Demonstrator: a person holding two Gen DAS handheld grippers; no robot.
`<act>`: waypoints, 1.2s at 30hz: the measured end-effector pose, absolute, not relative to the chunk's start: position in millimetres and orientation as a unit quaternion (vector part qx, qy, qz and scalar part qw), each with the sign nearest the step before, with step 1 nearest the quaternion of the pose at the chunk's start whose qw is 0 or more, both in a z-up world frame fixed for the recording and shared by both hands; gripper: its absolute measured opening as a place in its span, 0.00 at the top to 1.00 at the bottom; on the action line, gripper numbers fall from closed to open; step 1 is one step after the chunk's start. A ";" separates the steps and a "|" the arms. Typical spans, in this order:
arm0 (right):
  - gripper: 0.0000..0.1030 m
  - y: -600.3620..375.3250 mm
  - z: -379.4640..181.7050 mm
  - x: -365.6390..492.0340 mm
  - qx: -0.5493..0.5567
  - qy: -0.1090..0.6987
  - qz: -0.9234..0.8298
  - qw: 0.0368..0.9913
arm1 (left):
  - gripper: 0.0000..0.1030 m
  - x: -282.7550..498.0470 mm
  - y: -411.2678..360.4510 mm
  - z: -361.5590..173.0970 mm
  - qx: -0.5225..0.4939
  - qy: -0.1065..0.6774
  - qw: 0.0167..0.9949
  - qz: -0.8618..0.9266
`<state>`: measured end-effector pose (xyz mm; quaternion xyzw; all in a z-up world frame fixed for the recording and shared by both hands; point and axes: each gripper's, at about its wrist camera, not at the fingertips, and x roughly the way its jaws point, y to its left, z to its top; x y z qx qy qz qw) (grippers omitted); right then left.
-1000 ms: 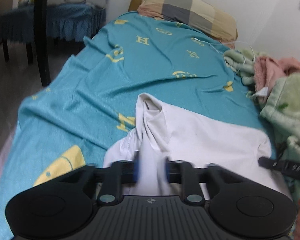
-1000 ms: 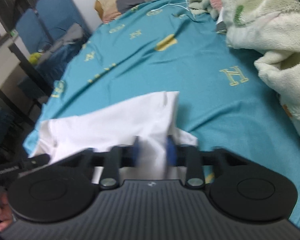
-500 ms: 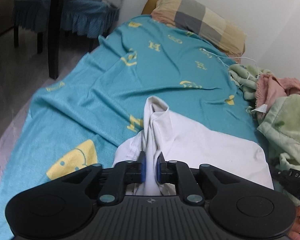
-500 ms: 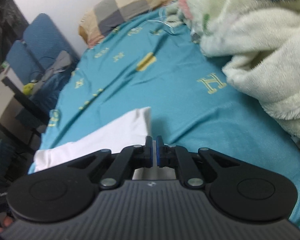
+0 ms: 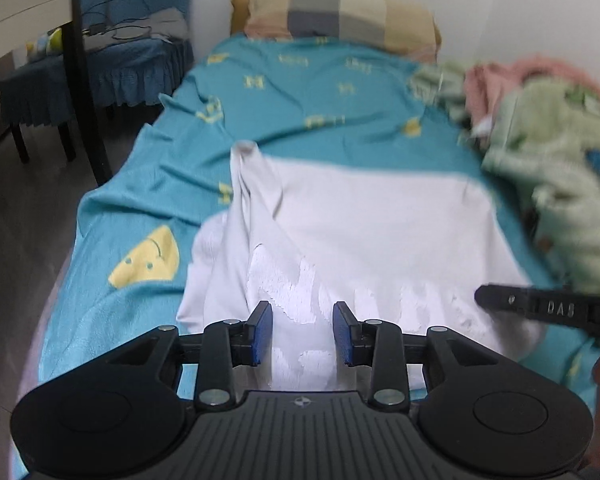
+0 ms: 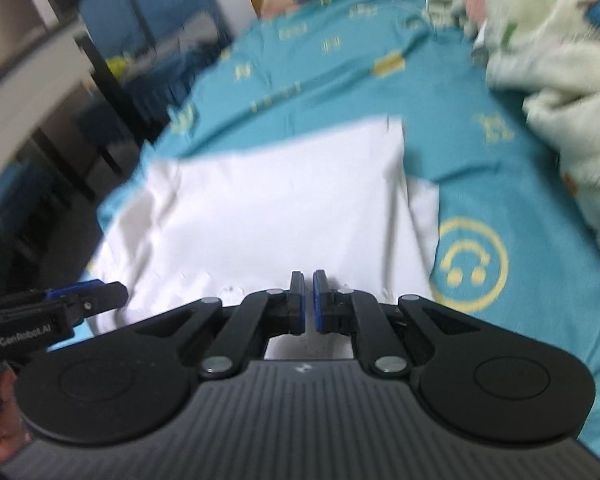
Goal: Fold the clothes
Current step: 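Grasp the folded T-shirt with both grippers and lift it off the sheet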
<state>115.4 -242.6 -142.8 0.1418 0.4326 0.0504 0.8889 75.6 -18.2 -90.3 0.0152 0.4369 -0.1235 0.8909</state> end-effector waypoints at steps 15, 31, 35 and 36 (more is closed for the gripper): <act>0.93 -247.1 -149.5 114.9 0.158 0.448 0.046 0.879 | 0.21 60.1 9.5 -85.8 -0.182 0.497 0.837 -0.137; 0.93 -251.6 -146.5 117.2 0.176 0.447 0.040 0.876 | 0.49 79.2 71.1 -171.0 -0.492 0.502 0.711 -0.029; 0.92 -263.8 -132.6 110.0 0.232 0.419 0.042 0.877 | 0.66 76.3 66.2 -158.8 -0.473 0.480 0.738 -0.039; 0.92 -267.3 -126.8 107.0 0.254 0.408 0.049 0.876 | 0.68 75.9 64.6 -154.2 -0.469 0.473 0.744 -0.045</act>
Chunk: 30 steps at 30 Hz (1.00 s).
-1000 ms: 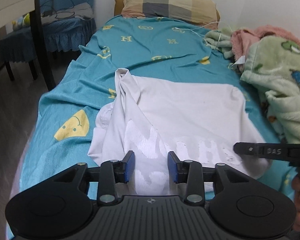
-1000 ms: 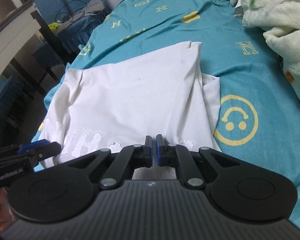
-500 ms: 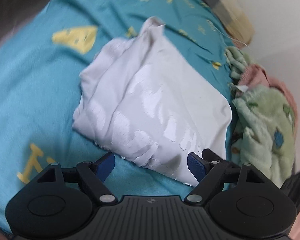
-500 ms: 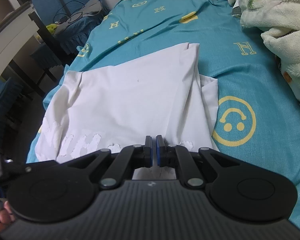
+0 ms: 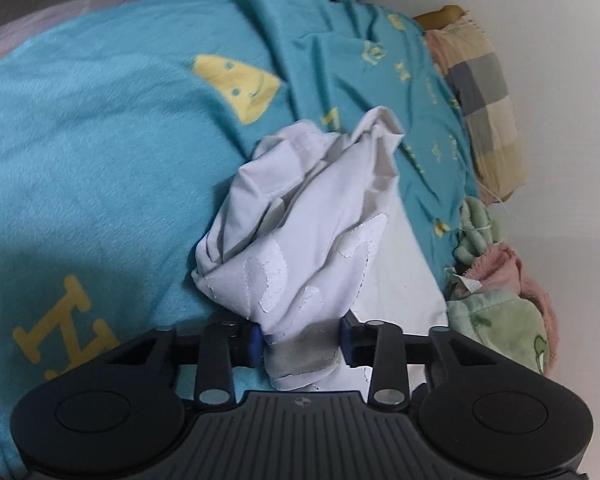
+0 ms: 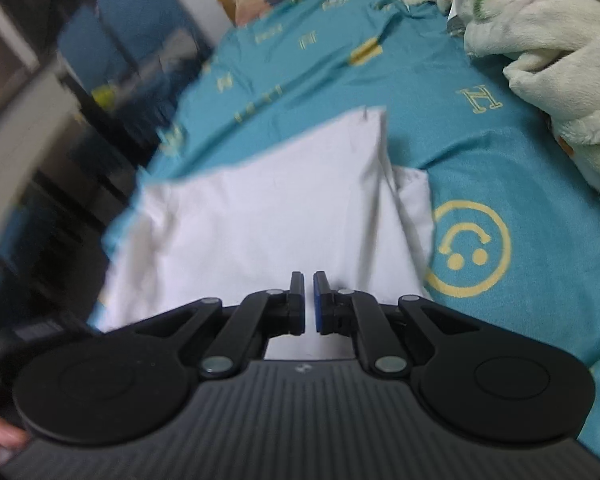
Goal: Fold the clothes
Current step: 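Grasp the folded T-shirt with both grippers and lift it off the sheet, then carry the folded T-shirt with both grippers onto the green blanket pile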
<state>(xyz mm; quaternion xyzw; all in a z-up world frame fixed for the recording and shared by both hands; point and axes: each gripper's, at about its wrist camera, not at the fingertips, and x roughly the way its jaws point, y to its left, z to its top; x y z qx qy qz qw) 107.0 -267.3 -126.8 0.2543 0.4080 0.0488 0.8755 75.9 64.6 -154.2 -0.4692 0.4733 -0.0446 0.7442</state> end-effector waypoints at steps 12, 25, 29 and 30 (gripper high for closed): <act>0.30 -242.2 -174.3 85.6 0.623 0.422 0.187 0.632 | 0.77 73.9 57.6 -117.2 -0.467 0.411 0.778 -0.093; 0.25 -275.8 -216.6 66.6 0.689 0.366 -0.011 0.625 | 0.77 82.1 65.3 -120.6 -0.483 0.405 0.770 -0.091; 0.41 -282.8 -208.7 62.9 0.662 0.353 -0.046 0.660 | 0.77 83.7 66.4 -120.8 -0.483 0.405 0.771 -0.091; 0.56 -284.8 -207.6 63.5 0.654 0.355 -0.049 0.666 | 0.77 84.0 66.4 -120.3 -0.482 0.404 0.772 -0.091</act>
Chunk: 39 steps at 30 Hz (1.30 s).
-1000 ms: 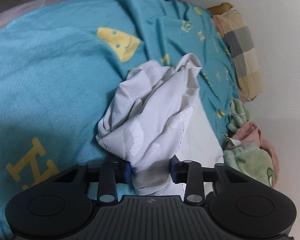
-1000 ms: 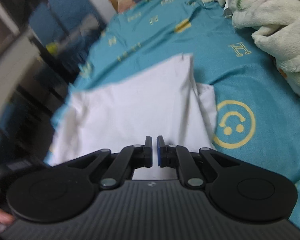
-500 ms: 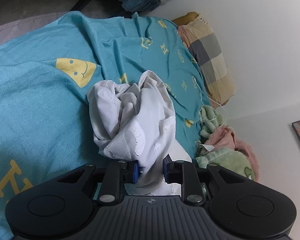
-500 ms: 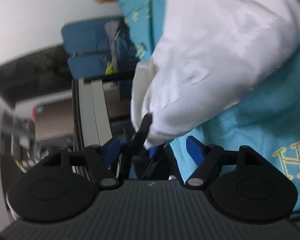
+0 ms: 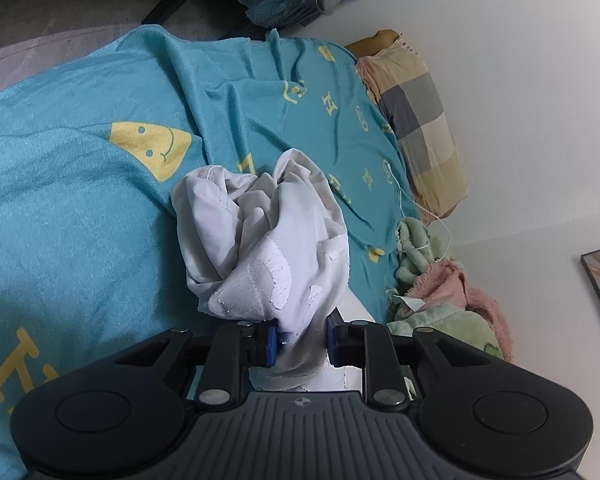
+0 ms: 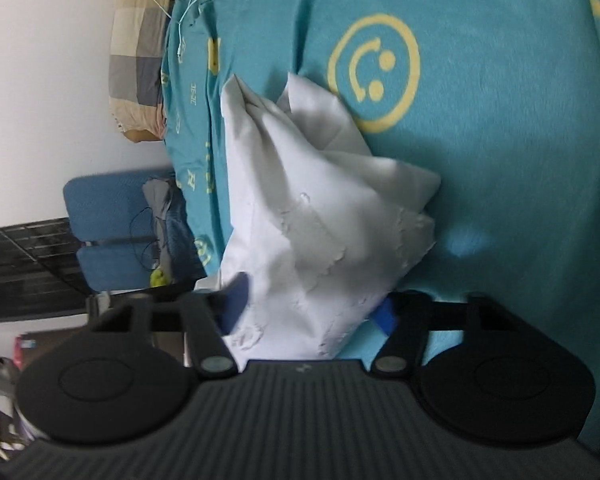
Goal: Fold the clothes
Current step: 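Carry the folded T-shirt with both grippers onto the green blanket pile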
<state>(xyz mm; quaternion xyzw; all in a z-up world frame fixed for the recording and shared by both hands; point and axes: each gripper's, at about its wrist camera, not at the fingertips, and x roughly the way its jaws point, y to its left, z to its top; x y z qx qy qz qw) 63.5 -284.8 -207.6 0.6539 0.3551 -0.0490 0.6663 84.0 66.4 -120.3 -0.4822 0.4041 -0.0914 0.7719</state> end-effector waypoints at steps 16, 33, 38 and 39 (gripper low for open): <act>0.81 -358.4 -68.4 45.8 0.606 0.224 0.002 0.763 | 0.78 106.5 -22.9 13.7 -0.472 0.385 0.768 -0.197; 0.81 -624.6 121.3 0.3 0.415 0.016 -0.104 0.904 | 0.77 183.2 -391.8 97.8 -0.384 0.360 0.718 -0.457; 0.81 -636.3 36.3 -9.2 0.422 0.136 -0.161 0.882 | 0.77 170.9 -401.4 -1.6 -0.288 0.435 0.731 -0.440; 0.81 -634.0 16.0 -11.6 0.434 0.162 -0.166 0.871 | 0.77 163.8 -399.8 -13.3 -0.263 0.439 0.739 -0.439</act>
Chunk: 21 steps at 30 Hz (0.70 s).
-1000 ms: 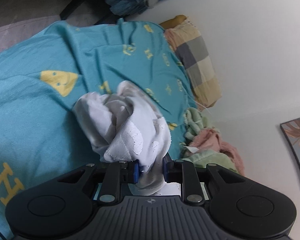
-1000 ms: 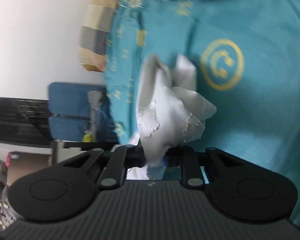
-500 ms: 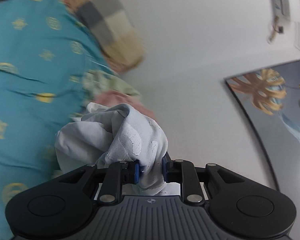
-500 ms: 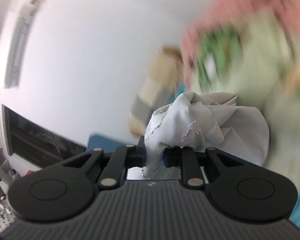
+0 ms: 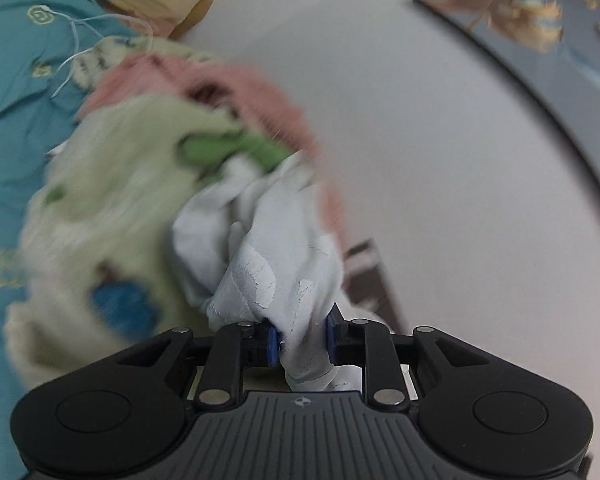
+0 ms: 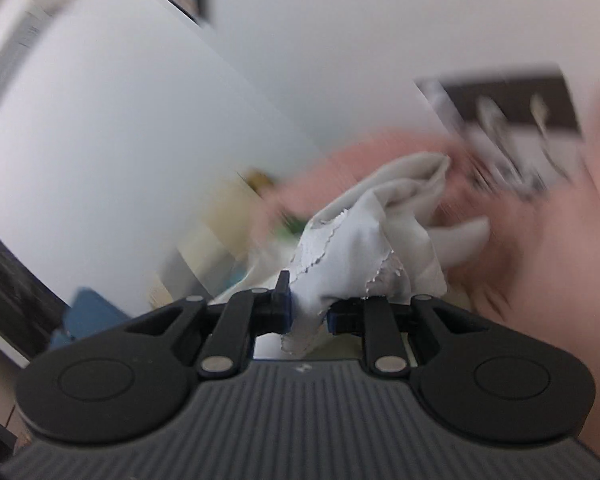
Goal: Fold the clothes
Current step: 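Carry the folded T-shirt with both grippers onto the green blanket pile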
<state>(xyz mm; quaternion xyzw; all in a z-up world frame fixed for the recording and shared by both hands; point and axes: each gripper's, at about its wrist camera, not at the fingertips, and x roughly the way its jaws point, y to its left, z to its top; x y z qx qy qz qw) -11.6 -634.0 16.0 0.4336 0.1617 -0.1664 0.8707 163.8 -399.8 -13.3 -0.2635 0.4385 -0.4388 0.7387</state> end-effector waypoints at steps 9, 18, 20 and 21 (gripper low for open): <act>0.78 -609.7 -21.9 -15.2 0.414 0.213 -0.194 0.863 | 0.55 144.4 -385.2 -15.6 -0.171 0.424 0.785 -0.419; 0.19 -564.5 47.4 -70.2 0.312 0.217 -0.226 0.897 | 0.00 68.5 -343.6 73.2 -0.042 0.328 0.854 -0.401; 0.19 -546.0 65.5 -83.9 0.279 0.206 -0.232 0.909 | 0.00 40.3 -327.7 97.2 -0.023 0.299 0.869 -0.394; 0.19 -536.2 74.0 -90.4 0.261 0.200 -0.236 0.914 | 0.00 26.2 -319.5 108.5 -0.013 0.284 0.876 -0.390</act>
